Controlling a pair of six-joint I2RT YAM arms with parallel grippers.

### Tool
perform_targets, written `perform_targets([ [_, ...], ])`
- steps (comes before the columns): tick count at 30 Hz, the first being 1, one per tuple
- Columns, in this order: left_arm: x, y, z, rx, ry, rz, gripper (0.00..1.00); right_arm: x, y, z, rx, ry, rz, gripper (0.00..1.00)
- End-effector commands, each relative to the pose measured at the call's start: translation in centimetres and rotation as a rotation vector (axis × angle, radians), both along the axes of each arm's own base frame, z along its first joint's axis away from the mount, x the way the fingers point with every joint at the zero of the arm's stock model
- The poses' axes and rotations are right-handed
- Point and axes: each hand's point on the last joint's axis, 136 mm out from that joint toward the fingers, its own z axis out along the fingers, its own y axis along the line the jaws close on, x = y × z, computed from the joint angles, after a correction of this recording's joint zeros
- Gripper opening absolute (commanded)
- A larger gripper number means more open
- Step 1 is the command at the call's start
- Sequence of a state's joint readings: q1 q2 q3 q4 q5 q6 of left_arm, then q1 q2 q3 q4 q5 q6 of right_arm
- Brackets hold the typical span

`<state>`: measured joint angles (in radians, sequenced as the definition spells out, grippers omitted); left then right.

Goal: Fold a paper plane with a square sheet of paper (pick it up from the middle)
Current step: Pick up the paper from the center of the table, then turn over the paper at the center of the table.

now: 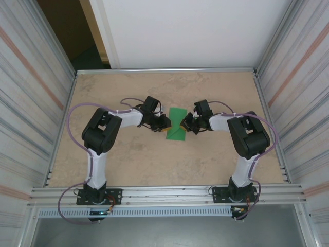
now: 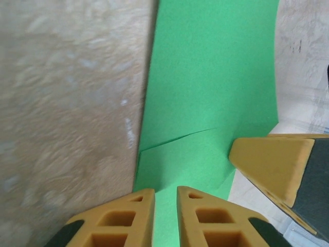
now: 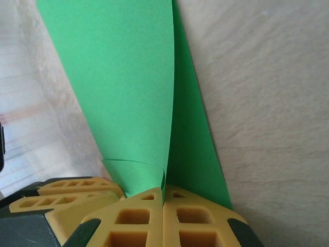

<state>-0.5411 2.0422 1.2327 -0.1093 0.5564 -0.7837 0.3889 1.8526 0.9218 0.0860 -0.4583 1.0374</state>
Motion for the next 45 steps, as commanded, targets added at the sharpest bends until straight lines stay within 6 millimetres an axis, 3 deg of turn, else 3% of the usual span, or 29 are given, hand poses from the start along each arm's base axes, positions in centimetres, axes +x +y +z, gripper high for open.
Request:
perform_targets([
  [1,0.9,2.1,3.6,-0.045,-0.038,0.086,0.23,1.3,0.8,2.8,0.019,-0.105,0.040,0.03],
  [4,1.7,3.8,6.6,-0.150,-0.102,0.152,0.32,1.9,0.8,6.1,0.051,-0.199,0.057,0.01],
  [8,1.4,5.1,10.1,-0.287,-0.164,0.173,0.51,2.1,1.5,11.3,0.139,-0.312,0.097,0.01],
  [12,0.4,4.4,14.0,-0.428,-0.241,0.127,0.78,2.0,2.5,15.7,0.235,-0.372,0.144,0.02],
  [14,0.0,3.9,15.8,-0.504,-0.269,0.111,0.86,1.8,3.1,17.5,0.285,-0.392,0.165,0.02],
  [17,-0.4,3.4,17.2,-0.561,-0.278,0.108,0.93,1.6,3.7,19.7,0.344,-0.421,0.184,0.02],
  [22,-1.1,1.8,18.9,-0.593,-0.294,0.040,0.94,1.1,4.1,21.5,0.389,-0.440,0.202,0.03],
  [27,-0.7,1.3,20.2,-0.631,-0.305,0.034,0.84,0.7,3.9,22.0,0.415,-0.442,0.201,0.03],
  [45,0.0,1.0,20.6,-0.660,-0.276,0.063,0.16,0.0,1.7,20.7,0.342,-0.422,0.169,0.11],
])
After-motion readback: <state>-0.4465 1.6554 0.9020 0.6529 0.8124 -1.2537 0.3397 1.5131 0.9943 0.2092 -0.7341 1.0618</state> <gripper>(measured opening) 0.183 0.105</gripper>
